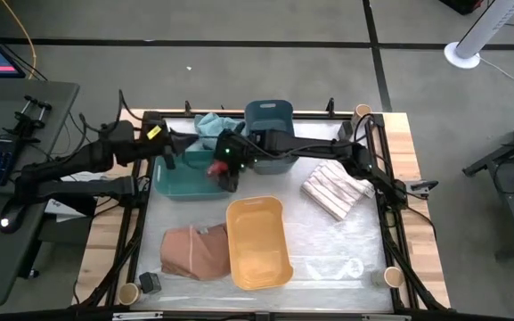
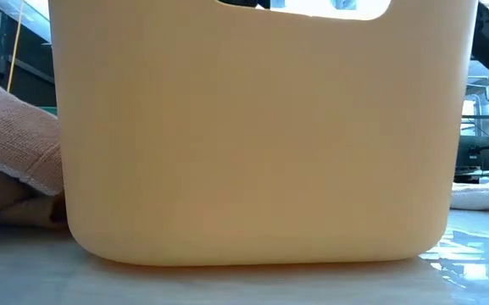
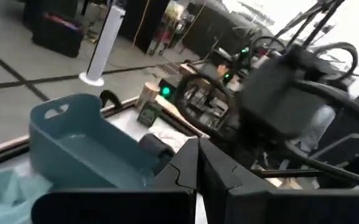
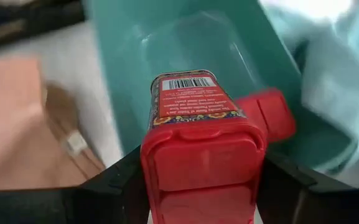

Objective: Sort spices by type
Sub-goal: Put the red seasoning can into the green bin

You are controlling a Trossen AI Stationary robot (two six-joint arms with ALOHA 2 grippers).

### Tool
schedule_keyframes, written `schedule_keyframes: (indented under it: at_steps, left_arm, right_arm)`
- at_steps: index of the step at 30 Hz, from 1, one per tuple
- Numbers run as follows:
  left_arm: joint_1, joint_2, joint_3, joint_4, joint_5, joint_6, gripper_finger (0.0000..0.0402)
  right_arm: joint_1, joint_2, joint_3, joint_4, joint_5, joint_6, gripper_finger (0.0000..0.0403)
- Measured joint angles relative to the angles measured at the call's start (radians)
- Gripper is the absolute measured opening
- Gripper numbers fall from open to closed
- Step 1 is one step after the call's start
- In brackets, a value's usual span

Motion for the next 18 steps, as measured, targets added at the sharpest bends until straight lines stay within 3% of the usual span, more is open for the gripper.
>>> schedule_keyframes:
  at_steps: [6, 10, 18]
  left_arm:
    - [-0.043, -0.01, 0.001, -0.083, -0.007, 0.119, 0.0]
    - [-0.081, -0.007, 0.001, -0.178, -0.086, 0.154, 0.0]
    - [-0.171, 0.037, 0.001, -0.363, -0.284, 0.164, 0.0]
  right_arm:
    - [-0.044, 0.03, 0.0, 0.026, -0.139, 0.349, 0.0209]
    - [-0.054, 0.052, 0.0, 0.033, -0.207, 0.512, 0.0209]
    - [-0.047, 0.06, 0.0, 0.004, -0.18, 0.713, 0.0209]
